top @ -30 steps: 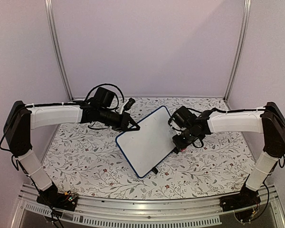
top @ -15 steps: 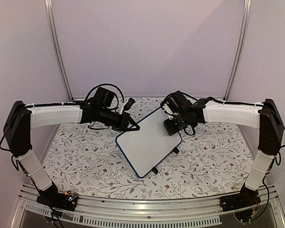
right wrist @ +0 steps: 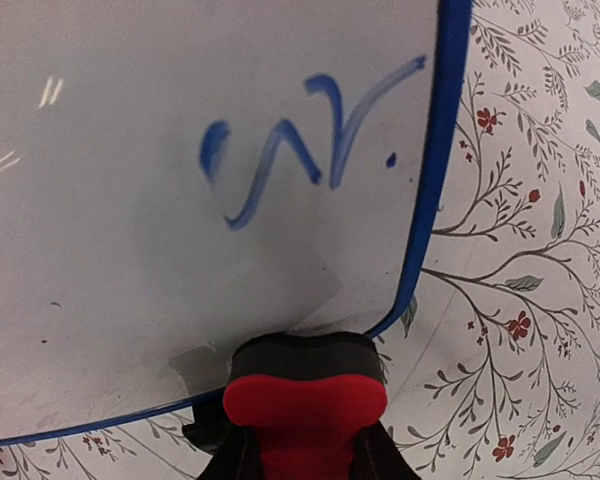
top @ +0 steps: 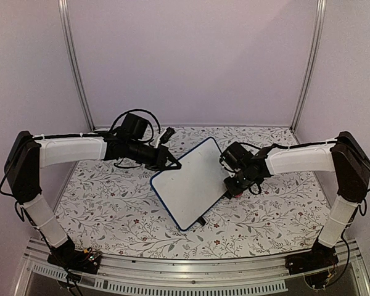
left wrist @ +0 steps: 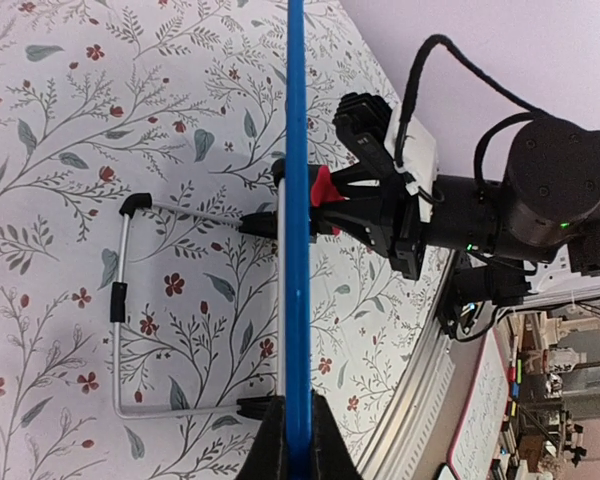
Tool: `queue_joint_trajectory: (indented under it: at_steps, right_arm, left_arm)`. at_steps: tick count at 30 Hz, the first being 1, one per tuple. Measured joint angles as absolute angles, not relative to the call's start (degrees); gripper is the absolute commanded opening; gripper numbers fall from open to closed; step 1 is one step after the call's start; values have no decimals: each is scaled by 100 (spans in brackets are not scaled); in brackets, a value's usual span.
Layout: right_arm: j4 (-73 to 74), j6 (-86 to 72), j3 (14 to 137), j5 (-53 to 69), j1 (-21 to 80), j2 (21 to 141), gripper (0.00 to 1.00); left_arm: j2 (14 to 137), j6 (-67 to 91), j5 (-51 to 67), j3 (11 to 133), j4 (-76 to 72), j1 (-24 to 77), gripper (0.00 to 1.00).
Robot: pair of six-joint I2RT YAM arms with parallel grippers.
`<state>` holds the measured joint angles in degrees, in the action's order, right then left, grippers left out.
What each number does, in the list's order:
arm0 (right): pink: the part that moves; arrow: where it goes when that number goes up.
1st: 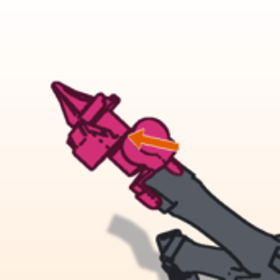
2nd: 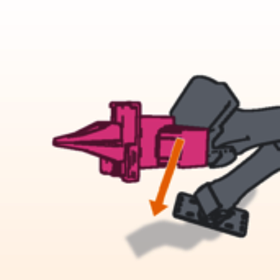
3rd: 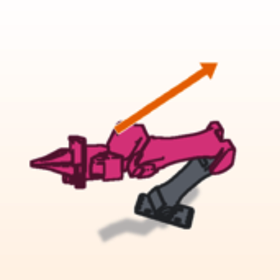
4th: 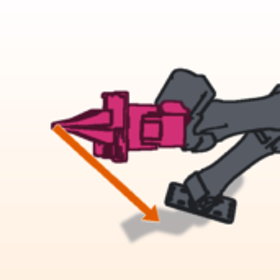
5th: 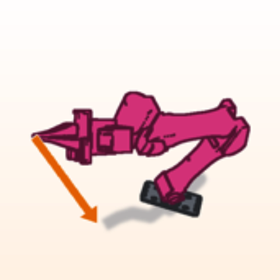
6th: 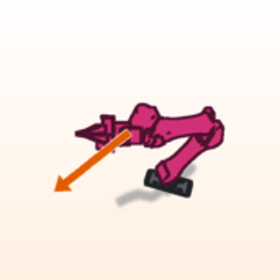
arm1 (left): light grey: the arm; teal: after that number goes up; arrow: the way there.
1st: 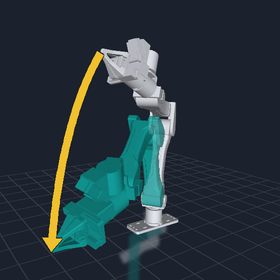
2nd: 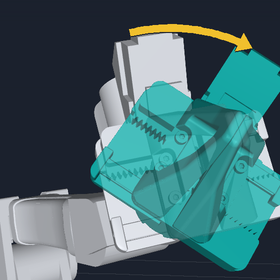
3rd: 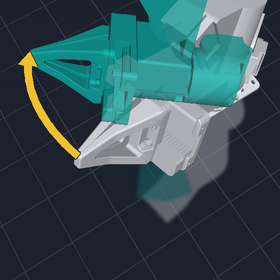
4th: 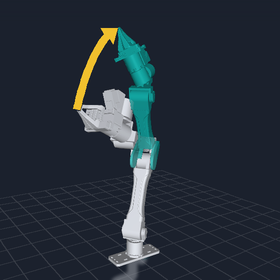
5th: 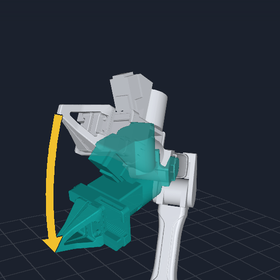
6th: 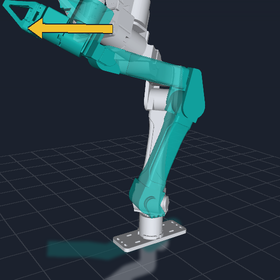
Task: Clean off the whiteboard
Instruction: Erase the whiteboard at the center of the board.
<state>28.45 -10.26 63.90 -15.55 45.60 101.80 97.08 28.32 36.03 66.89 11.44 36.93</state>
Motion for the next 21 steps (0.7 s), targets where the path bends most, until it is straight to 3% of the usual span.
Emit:
queue_joint_trajectory:
  at_steps: [15, 21]
  right_arm:
    - [3035, -871, 7690, -1629, 4554, 10350, 24]
    - [2934, -801, 7623, -1649, 4523, 10359, 24]
  left_arm:
    - [9708, 2829, 3645, 6678, 1142, 3691, 0]
    - [9708, 2834, 3634, 6678, 1144, 3688, 0]
